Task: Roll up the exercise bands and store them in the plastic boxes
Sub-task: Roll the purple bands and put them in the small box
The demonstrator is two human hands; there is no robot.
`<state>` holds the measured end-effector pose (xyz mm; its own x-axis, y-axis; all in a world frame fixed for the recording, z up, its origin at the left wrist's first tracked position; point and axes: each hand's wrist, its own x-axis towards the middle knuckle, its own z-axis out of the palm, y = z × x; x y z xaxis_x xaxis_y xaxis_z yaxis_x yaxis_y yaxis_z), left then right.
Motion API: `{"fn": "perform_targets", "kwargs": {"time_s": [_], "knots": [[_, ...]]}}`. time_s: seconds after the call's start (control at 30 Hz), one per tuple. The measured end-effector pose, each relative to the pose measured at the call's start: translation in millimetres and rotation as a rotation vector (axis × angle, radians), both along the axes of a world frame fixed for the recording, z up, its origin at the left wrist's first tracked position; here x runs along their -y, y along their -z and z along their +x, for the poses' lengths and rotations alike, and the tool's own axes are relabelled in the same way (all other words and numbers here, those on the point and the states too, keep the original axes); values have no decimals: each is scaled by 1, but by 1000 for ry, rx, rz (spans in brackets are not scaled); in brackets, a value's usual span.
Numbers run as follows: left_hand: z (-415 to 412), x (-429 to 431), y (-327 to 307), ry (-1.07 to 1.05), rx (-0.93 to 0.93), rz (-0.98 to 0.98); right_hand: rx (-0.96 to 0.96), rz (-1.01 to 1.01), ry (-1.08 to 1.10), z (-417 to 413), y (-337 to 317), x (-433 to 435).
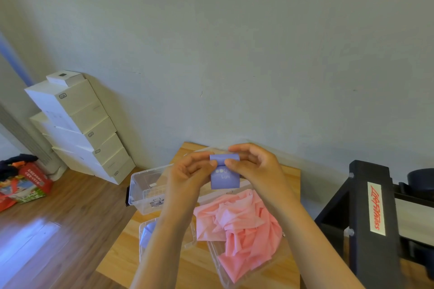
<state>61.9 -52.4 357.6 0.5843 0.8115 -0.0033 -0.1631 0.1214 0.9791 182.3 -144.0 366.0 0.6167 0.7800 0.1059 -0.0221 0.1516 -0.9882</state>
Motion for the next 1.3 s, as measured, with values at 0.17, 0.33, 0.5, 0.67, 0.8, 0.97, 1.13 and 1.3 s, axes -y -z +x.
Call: {"fn": "perform_targets", "kwargs": {"time_s": [0.17, 0.33, 0.5, 0.67, 0.8, 0.97, 1.13, 1.3], "knots": [[-1, 0, 2, 15, -30, 31, 58, -12, 27, 1, -2, 2], [-1, -1, 3, 85, -63, -37, 150, -9, 12, -1, -1, 3], [-1, -1, 4, 26, -58, -30, 170, -15, -4, -6, 2, 4], [-5, 3, 1, 28, -19, 65, 63, -47, -80, -6, 3, 3], [-4, 4, 3, 23, -28, 77, 79, -17, -39, -9, 2, 3], [-3, 7, 6, 68, 7, -90, 98, -6, -39, -9, -2, 8], [-2, 9, 7, -4, 21, -63, 34, -10, 40, -13, 7, 8], [2, 12, 9, -108, 34, -25, -90, 49, 190, -17, 13, 3]]}}
